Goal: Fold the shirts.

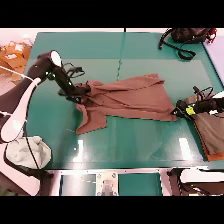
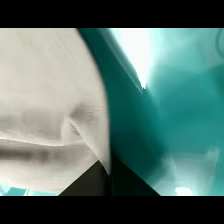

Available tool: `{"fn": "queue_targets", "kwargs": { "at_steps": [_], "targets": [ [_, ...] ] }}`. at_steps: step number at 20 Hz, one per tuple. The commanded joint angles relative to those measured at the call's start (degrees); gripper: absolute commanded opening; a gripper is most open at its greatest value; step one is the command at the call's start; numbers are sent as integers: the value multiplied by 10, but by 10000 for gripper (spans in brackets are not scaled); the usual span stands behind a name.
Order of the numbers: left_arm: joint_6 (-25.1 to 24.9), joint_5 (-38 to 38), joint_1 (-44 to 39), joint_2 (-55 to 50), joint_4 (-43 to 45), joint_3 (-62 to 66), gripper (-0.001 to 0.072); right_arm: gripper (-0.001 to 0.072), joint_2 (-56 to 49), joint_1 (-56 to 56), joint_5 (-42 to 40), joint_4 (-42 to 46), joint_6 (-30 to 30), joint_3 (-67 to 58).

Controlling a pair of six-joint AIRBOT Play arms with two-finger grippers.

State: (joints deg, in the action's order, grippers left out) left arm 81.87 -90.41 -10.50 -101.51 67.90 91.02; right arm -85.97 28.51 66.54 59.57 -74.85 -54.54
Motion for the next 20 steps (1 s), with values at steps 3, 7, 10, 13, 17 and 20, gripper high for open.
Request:
{"fn": "queue_targets", "kwargs": {
  "at_steps": [3, 7, 10, 13, 17, 20],
  "targets": [
    [-74, 8, 23, 3, -63, -113, 29, 13, 0, 2, -5, -5, 1, 17],
    [-76, 0, 95, 39, -63, -116, 29, 13, 0, 1, -5, -5, 1, 17],
    [-81, 6, 151, 67, -93, -117, 29, 13, 2, -1, 13, -59, 17, 16],
    [-113, 4, 176, 115, -164, -107, 28, 13, 24, -10, 93, -199, 59, -37],
    [-114, 10, 181, 207, -256, 16, 28, 14, 99, -12, 176, -364, 59, -223],
    [-92, 75, 181, 266, -326, 167, 29, 14, 158, -5, 165, -450, 39, -373]
  ]
}}
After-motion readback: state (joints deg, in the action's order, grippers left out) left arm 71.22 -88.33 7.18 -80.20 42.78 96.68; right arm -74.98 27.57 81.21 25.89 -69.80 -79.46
